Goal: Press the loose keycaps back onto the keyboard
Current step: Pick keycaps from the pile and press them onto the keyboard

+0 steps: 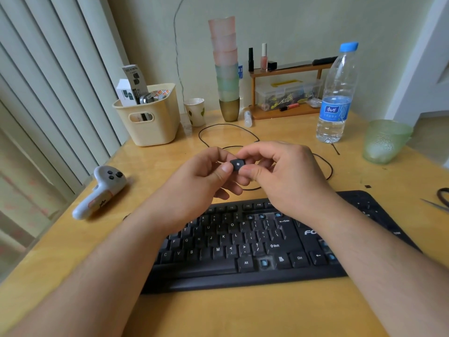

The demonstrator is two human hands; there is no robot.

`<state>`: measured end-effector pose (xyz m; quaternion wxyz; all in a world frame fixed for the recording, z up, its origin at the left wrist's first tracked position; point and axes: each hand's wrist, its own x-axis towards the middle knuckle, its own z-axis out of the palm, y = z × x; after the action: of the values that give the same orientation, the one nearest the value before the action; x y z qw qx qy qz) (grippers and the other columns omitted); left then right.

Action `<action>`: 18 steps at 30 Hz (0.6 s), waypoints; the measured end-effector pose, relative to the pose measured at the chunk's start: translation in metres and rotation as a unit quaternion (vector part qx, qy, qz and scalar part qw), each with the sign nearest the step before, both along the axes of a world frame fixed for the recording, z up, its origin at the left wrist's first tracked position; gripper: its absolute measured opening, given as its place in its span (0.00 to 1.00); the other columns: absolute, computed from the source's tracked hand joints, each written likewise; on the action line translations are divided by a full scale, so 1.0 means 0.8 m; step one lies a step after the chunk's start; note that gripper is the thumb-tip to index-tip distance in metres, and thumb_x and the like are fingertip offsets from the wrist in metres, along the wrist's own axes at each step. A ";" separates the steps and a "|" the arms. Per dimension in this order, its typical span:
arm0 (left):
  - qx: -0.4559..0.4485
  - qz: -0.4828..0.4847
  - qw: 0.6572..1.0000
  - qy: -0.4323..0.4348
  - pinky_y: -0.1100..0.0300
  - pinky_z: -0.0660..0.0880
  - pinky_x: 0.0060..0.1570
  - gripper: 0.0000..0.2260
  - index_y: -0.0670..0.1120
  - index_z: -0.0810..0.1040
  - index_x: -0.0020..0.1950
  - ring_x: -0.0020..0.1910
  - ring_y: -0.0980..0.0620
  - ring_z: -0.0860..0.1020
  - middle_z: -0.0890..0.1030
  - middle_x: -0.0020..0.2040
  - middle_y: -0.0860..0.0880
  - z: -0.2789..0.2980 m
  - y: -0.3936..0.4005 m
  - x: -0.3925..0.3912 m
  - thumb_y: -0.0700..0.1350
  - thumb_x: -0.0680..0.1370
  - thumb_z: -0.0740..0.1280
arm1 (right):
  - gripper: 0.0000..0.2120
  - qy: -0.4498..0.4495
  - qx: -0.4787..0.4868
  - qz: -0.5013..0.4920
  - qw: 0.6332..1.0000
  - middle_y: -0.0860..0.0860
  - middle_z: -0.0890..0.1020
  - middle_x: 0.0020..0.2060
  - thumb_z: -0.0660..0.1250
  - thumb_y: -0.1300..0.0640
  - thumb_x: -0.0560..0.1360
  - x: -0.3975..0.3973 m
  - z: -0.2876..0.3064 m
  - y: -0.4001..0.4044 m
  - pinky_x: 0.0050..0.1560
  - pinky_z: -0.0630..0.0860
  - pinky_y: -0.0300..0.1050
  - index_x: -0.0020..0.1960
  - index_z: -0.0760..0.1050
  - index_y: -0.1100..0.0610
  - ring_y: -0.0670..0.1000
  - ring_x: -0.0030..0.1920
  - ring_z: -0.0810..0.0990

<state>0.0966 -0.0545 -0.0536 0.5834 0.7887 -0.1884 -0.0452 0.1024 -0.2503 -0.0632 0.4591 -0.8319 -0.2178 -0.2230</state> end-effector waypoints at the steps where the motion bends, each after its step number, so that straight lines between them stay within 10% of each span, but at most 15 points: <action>1: 0.001 0.003 1.000 -0.005 0.52 0.78 0.49 0.08 0.42 0.76 0.58 0.47 0.49 0.83 0.86 0.47 0.47 0.000 0.000 0.000 0.41 0.87 0.59 | 0.11 -0.003 -0.005 -0.002 1.000 0.40 0.82 0.38 0.77 0.57 0.75 0.001 0.000 -0.001 0.40 0.75 0.34 0.53 0.85 0.43 0.45 0.39 0.78; 12: 0.085 -0.004 0.996 -0.008 0.50 0.79 0.50 0.11 0.46 0.81 0.51 0.42 0.54 0.80 0.84 0.40 0.52 0.004 0.001 -0.004 0.53 0.80 0.68 | 0.04 -0.017 -0.287 -0.004 0.958 0.42 0.79 0.46 0.71 0.48 0.78 -0.015 0.035 -0.015 0.47 0.78 0.53 0.53 0.81 0.41 0.46 0.44 0.74; 18: -0.023 -0.068 0.997 0.037 0.59 0.75 0.44 0.13 0.39 0.81 0.52 0.40 0.54 0.78 0.85 0.42 0.49 0.014 -0.013 -0.019 0.50 0.78 0.71 | 0.11 0.019 -0.180 0.000 0.983 0.42 0.82 0.45 0.75 0.60 0.76 -0.048 0.046 -0.033 0.48 0.77 0.47 0.50 0.85 0.44 0.47 0.44 0.80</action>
<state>0.0814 -0.0647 -0.0427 0.6032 0.7586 -0.2204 -0.1097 0.0641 -0.2763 -0.0260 0.3057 -0.9052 -0.2452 -0.1641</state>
